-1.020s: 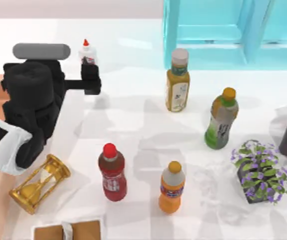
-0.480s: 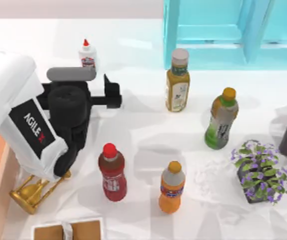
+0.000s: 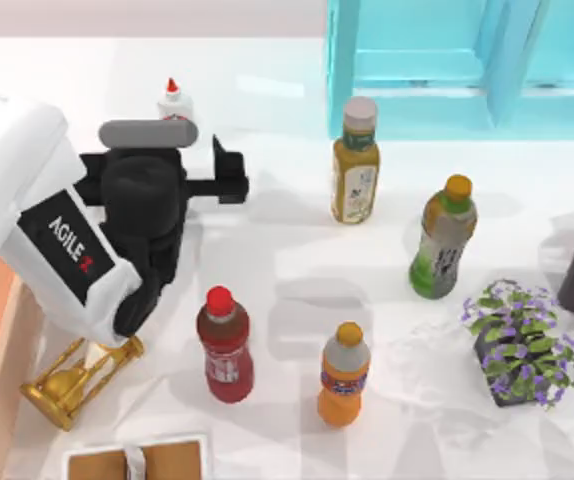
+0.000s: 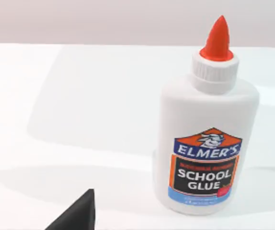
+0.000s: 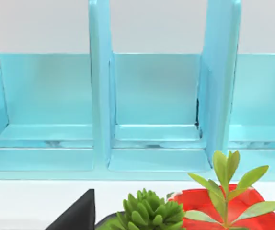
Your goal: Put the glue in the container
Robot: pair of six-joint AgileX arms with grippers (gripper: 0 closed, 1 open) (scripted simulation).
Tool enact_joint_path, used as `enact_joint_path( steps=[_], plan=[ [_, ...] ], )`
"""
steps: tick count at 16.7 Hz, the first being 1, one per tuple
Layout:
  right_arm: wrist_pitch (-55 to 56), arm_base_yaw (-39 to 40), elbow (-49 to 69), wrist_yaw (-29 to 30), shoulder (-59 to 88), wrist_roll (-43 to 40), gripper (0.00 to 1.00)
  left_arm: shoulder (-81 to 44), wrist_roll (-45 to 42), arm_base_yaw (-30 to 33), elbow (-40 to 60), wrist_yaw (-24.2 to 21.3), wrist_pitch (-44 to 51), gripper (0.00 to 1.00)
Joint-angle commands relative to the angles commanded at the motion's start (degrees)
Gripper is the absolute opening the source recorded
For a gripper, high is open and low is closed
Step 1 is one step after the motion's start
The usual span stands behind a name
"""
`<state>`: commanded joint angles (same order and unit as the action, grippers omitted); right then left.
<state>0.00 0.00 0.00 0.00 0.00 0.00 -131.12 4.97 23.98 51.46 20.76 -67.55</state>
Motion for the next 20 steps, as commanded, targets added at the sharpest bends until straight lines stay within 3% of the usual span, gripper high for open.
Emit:
enact_joint_path(
  steps=[10,16,20],
  plan=[
    [0.0,0.0,0.0,0.0,0.0,0.0,1.0,-12.0,-0.7,-3.7,21.6,-3.8,9.4,1.0],
    [0.0,0.0,0.0,0.0,0.0,0.0,1.0,-14.2,-0.8,-4.3,23.7,-4.4,9.4,1.0],
    [0.0,0.0,0.0,0.0,0.0,0.0,1.0,-14.2,-0.8,-4.3,23.7,-4.4,9.4,0.7]
  ],
)
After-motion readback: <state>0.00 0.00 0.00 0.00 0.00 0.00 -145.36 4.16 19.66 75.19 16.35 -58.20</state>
